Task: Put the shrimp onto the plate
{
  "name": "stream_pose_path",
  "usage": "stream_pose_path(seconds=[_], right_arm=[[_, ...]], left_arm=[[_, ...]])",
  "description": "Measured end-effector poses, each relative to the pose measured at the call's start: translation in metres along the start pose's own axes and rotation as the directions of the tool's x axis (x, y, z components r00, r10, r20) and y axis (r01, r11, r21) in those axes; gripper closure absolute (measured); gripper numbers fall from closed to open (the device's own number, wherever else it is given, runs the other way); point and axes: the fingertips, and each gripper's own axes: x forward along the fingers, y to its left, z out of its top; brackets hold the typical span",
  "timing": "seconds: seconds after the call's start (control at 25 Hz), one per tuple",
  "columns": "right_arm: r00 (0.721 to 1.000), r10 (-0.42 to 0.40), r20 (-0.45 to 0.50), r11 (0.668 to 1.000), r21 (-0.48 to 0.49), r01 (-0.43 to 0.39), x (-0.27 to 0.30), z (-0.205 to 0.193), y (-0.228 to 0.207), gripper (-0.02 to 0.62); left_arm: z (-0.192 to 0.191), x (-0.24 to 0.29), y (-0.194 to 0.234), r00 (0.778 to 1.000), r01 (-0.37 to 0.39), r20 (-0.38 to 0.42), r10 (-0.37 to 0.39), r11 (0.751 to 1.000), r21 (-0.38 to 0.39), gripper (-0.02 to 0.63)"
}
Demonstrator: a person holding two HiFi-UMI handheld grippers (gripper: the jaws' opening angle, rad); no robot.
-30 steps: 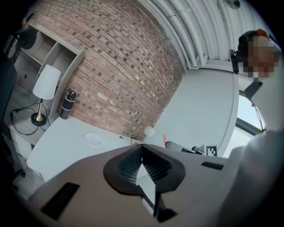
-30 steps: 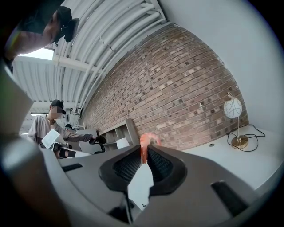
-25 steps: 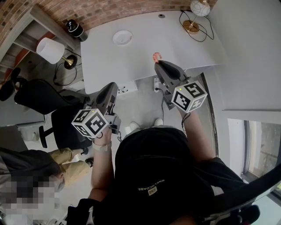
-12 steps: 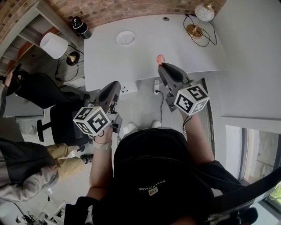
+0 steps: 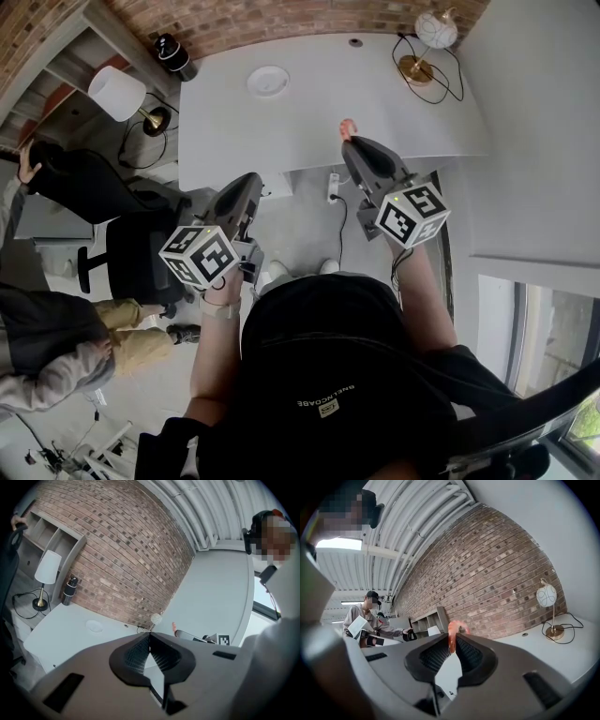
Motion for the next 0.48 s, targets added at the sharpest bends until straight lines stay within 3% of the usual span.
stream_pose_path(seconds=[0.48], right_arm=[[0.999, -0.011, 0.035, 0.999, 0.033, 0.010, -0.041, 0.004, -0.032, 0.548]], left_arm=[[-0.015, 0.020, -0.035, 1.000, -0.009, -0.015, 0.010, 0.999, 0.035, 0.603]])
